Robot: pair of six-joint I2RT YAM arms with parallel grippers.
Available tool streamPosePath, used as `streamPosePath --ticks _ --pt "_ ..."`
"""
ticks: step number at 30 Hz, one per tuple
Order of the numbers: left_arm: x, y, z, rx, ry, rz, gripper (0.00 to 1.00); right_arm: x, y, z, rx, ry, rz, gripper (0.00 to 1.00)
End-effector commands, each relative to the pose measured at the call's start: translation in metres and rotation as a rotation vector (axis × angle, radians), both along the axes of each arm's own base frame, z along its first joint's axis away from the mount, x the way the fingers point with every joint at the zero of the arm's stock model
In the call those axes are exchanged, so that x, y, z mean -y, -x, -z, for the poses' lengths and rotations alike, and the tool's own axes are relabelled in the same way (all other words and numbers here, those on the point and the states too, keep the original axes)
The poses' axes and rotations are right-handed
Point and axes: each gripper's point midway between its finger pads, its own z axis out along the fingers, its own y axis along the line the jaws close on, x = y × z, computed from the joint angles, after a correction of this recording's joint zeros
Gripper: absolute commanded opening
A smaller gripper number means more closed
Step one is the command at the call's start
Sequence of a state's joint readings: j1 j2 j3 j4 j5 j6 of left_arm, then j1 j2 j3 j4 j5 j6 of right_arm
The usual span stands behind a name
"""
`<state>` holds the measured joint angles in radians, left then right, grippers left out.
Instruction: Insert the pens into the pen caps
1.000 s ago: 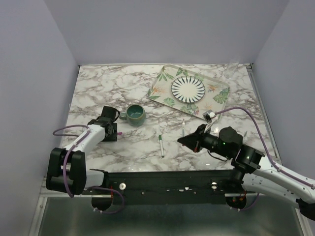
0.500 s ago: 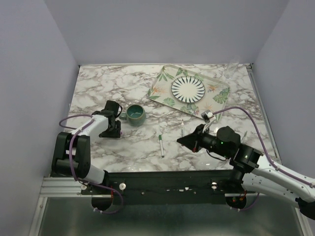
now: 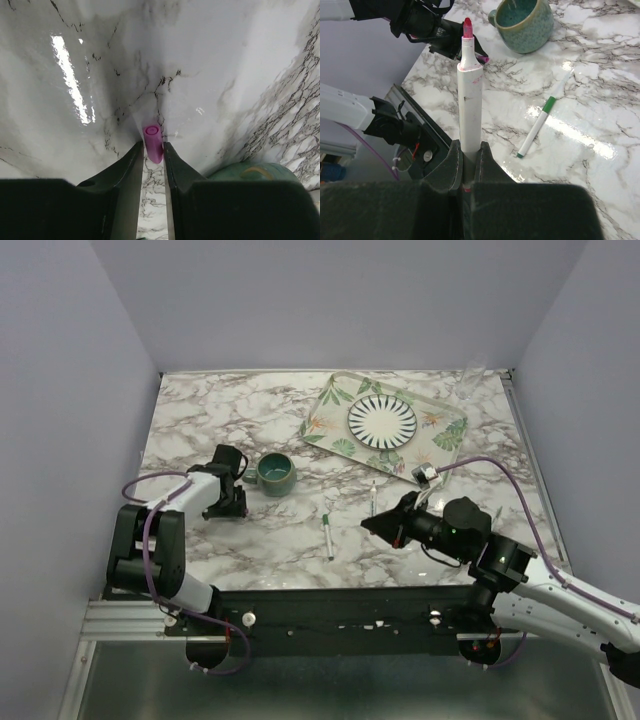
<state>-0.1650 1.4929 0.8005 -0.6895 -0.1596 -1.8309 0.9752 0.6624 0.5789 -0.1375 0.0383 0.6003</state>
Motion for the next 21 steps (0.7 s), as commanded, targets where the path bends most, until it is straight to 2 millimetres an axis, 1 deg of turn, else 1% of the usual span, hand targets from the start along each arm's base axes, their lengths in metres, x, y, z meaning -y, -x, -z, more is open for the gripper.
streamPosePath --ticks 1,3,4,5,6,7,8,9,10,11,12,14,15,16,17,18,19,20,21 --pt "-0.004 0.02 0.022 -0.076 -0.017 0.019 0.14 0.003 -0.002 -0.009 0.013 0.006 0.017 0.01" --pt "-0.003 0.02 0.019 -0.05 -0.008 0.034 0.0 0.001 0.0 -0.01 0.006 0.004 0.003 0.01" --pt "-0.002 0.02 0.016 -0.047 -0.005 0.051 0.0 0.0 0.001 -0.011 0.002 0.001 -0.002 0.01" --pt "-0.002 0.026 0.013 -0.065 -0.007 0.06 0.0 0.0 0.002 -0.01 0.001 0.004 -0.012 0.01" --pt "-0.003 0.025 0.005 -0.042 -0.011 0.075 0.0 -0.001 0.003 -0.012 0.004 0.003 -0.019 0.01" --pt "-0.004 0.032 0.001 -0.056 -0.016 0.092 0.0 -0.001 0.003 -0.013 0.003 0.002 -0.02 0.01" --pt "-0.006 0.035 -0.004 -0.052 -0.026 0.1 0.0 -0.002 0.003 -0.014 0.004 0.005 -0.022 0.01" --pt "-0.007 0.035 -0.016 -0.016 -0.03 0.107 0.0 -0.002 0.004 -0.019 0.009 0.002 -0.029 0.01" --pt "-0.009 0.042 -0.021 -0.016 -0.04 0.116 0.0 -0.003 0.005 -0.021 0.019 0.004 -0.04 0.01" --pt "-0.011 0.043 -0.028 0.005 -0.054 0.14 0.0 -0.007 0.008 -0.023 0.022 0.002 -0.07 0.01" --pt "-0.015 0.04 -0.047 0.083 -0.075 0.151 0.0 -0.015 0.014 -0.025 0.018 -0.006 -0.123 0.01" --pt "-0.018 0.036 -0.069 0.184 -0.117 0.229 0.0 -0.024 0.019 -0.031 0.04 -0.005 -0.195 0.01" --pt "-0.02 0.031 -0.094 0.299 -0.141 0.256 0.0 -0.033 0.024 -0.028 0.025 -0.007 -0.245 0.01" --pt "-0.018 0.027 -0.108 0.375 -0.154 0.306 0.0 -0.038 0.026 -0.03 0.018 -0.019 -0.269 0.01" --pt "-0.013 0.01 -0.133 0.519 -0.17 0.351 0.0 -0.043 0.029 -0.031 0.012 -0.032 -0.293 0.01" --pt "-0.01 0.011 -0.159 0.642 -0.218 0.448 0.0 -0.05 0.034 -0.036 0.017 -0.061 -0.338 0.01" --pt "0.001 0.01 -0.176 0.735 -0.2 0.514 0.0 -0.057 0.035 -0.032 -0.013 -0.064 -0.358 0.01" --pt "0.009 0.001 -0.207 0.884 -0.217 0.567 0.0 -0.063 0.035 -0.036 -0.012 -0.081 -0.378 0.01" --pt "0.016 0.007 -0.228 0.994 -0.251 0.642 0.0 -0.07 0.04 -0.042 -0.008 -0.107 -0.421 0.01"
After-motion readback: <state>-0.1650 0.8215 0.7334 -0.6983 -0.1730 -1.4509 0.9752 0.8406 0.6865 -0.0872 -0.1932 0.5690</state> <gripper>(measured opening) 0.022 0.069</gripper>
